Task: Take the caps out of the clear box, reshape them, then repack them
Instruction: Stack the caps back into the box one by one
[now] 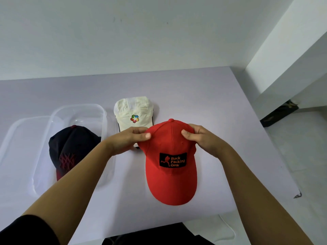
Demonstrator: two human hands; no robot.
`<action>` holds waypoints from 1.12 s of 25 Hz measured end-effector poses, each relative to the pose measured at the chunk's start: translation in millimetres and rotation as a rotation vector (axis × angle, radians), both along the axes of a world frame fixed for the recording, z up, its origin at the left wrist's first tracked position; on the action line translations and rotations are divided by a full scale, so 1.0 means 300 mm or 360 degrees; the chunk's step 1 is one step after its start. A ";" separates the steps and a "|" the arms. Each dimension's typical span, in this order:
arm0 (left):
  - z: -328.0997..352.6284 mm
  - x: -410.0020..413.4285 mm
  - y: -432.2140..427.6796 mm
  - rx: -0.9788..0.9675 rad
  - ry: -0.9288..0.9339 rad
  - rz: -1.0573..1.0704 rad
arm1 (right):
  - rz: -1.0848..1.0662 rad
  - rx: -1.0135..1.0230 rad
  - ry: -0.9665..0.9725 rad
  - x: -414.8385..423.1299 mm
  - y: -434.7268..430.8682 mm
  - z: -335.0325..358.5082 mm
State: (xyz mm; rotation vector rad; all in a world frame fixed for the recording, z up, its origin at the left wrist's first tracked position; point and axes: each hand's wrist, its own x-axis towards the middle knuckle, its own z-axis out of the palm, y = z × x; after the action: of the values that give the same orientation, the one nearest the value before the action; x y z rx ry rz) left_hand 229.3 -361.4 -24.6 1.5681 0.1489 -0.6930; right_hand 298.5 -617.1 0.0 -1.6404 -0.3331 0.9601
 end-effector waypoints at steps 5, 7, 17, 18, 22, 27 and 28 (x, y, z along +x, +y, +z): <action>0.070 -0.028 0.088 0.0031 0.0177 -0.0189 | 0.0256 -0.0015 0.0006 -0.013 0.132 0.059; 0.109 -0.027 0.109 -0.0054 0.0201 -0.0124 | 0.0257 0.0026 -0.0041 -0.007 0.167 0.095; 0.438 -0.138 0.692 0.0215 -0.0175 0.0149 | -0.0584 0.0327 -0.0268 -0.103 0.640 0.044; 0.469 -0.146 0.759 0.0254 -0.0210 0.0199 | -0.0610 0.0262 -0.0255 -0.134 0.690 -0.001; 0.543 -0.144 0.976 0.0319 -0.0363 0.0321 | 0.0002 -0.0239 -0.0678 -0.294 0.856 -0.122; 0.513 -0.085 1.122 0.0380 -0.0446 0.0353 | 0.0610 -0.0885 -0.1213 -0.320 0.987 -0.185; 0.495 -0.069 1.139 0.0379 -0.0454 0.0359 | 0.0631 -0.0984 -0.1237 -0.313 0.999 -0.196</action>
State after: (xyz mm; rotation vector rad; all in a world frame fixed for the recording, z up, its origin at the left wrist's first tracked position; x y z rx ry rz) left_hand 208.6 -19.7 123.9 1.8269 0.1974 -0.2775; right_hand 204.5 -317.5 -58.8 -2.5612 -0.9876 0.6947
